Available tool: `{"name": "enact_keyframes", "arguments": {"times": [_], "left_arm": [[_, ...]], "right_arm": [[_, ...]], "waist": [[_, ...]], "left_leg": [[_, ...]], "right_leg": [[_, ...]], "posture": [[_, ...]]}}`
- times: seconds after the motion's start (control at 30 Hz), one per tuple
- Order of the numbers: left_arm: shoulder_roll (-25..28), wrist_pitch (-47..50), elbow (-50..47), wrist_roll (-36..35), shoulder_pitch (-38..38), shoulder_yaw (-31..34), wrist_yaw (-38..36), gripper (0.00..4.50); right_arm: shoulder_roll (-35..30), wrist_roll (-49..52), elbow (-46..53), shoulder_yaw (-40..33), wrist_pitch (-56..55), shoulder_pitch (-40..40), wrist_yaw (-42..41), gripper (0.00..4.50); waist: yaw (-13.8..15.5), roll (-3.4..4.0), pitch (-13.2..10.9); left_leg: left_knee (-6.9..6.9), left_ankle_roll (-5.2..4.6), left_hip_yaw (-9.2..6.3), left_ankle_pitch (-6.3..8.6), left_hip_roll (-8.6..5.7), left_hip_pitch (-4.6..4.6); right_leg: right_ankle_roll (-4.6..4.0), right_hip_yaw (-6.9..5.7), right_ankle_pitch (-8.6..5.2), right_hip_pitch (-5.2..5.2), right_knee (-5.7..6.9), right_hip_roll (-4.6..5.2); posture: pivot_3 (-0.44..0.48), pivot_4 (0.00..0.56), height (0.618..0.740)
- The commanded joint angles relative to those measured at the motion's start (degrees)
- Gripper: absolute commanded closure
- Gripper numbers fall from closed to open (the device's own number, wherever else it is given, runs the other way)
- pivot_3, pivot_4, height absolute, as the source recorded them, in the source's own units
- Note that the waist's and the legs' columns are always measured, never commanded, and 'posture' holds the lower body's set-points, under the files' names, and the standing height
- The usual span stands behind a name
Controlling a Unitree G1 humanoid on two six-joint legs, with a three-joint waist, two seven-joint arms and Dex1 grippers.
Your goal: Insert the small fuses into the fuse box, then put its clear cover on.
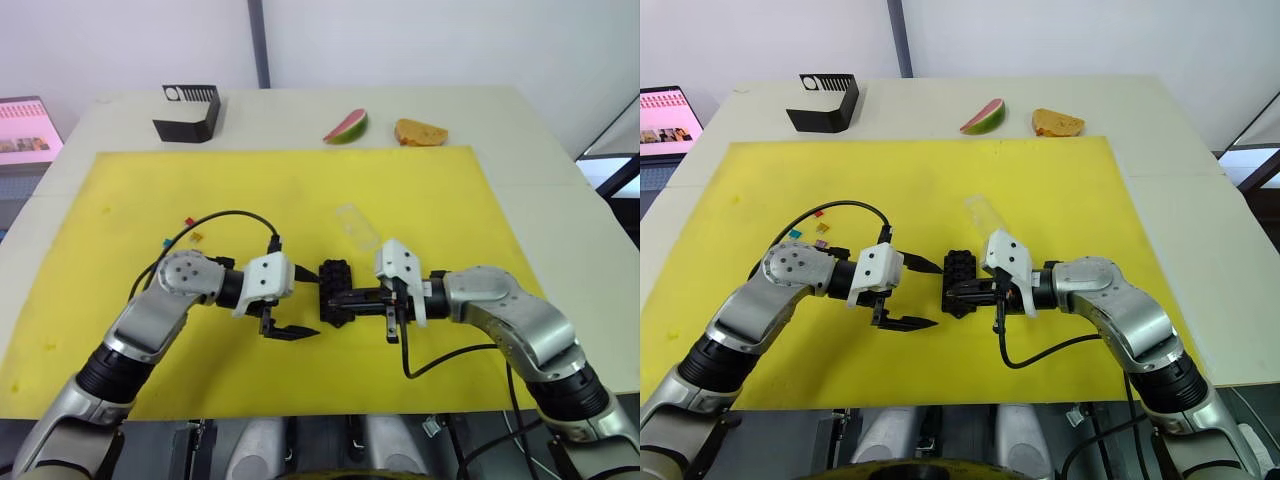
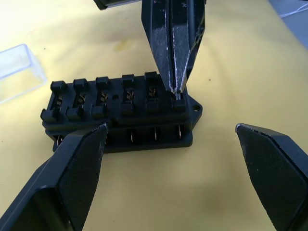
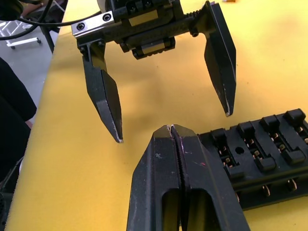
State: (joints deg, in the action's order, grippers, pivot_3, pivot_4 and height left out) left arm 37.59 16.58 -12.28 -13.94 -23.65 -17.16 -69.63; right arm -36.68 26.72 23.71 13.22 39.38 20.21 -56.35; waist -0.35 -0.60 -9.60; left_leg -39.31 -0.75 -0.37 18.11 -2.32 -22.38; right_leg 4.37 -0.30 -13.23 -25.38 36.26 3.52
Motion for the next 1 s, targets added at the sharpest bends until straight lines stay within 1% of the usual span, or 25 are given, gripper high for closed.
{"name": "enact_keyframes", "arguments": {"times": [0.03,0.2,0.37,0.57,0.77,0.93,1.0], "left_arm": [[0.3,-1.3,-0.2,0.2,-1.7,0.8,-0.2,0.0],[0.4,-2.3,0.6,0.6,-2.1,0.5,-0.7,0.0],[0.1,-3.0,1.1,1.0,-2.5,0.2,-1.2,0.0],[-0.3,-3.4,1.8,1.4,-2.9,-0.1,-1.3,0.0],[-1.1,-3.6,2.6,1.6,-3.6,-0.1,-1.3,0.0],[-1.6,-3.6,2.7,1.6,-3.5,0.0,-1.4,0.0],[-1.7,-3.7,2.8,1.6,-3.4,-0.1,-1.4,0.0]], "right_arm": [[-0.1,-0.7,-0.2,0.4,-1.8,-0.4,-0.4,4.46],[0.2,-1.3,0.1,1.5,-2.6,-1.1,-0.5,4.46],[-0.5,-4.1,-0.4,3.4,-4.6,-1.8,-0.4,4.46],[-1.1,-5.0,0.2,3.2,-6.4,-1.9,-0.9,4.46],[-0.9,-2.1,1.9,0.0,-5.6,-1.1,-0.9,4.46],[-0.9,2.2,3.4,-3.5,-2.5,0.6,-1.0,4.46],[-0.9,2.4,2.9,-3.7,-1.8,0.9,-0.6,4.46]], "waist": [[0.1,0.0,0.0],[0.0,0.0,0.0],[0.0,-0.01,0.0],[0.0,-0.02,0.0],[0.1,-0.02,0.0],[0.1,-0.01,0.0],[0.0,-0.02,0.0]], "left_leg": [[-0.01,0.0,0.0,0.0,0.0,0.0],[-0.01,0.02,0.0,-0.01,0.0,0.01],[-0.01,0.02,0.0,-0.01,0.0,0.02],[-0.01,0.02,0.0,-0.01,0.0,0.05],[-0.02,0.02,0.0,-0.01,0.0,0.05],[-0.04,0.01,0.0,-0.01,0.0,0.04],[-0.04,0.01,0.0,-0.01,0.0,0.04]], "right_leg": [[0.0,0.0,0.0,0.0,0.0,0.0],[0.0,0.0,0.0,0.01,0.0,-0.01],[0.0,0.0,0.0,0.02,0.0,-0.01],[0.0,0.0,0.0,0.04,0.01,-0.02],[0.0,0.0,0.0,0.05,0.01,-0.03],[0.0,0.0,0.0,0.05,0.01,-0.02],[0.0,0.0,0.0,0.05,0.02,-0.03]], "posture": [[0.0,0.15,0.74],[0.0,0.15,0.74],[0.0,0.15,0.74],[0.0,0.15,0.74],[0.0,0.15,0.74],[0.0,0.15,0.74],[0.0,0.15,0.74]]}}
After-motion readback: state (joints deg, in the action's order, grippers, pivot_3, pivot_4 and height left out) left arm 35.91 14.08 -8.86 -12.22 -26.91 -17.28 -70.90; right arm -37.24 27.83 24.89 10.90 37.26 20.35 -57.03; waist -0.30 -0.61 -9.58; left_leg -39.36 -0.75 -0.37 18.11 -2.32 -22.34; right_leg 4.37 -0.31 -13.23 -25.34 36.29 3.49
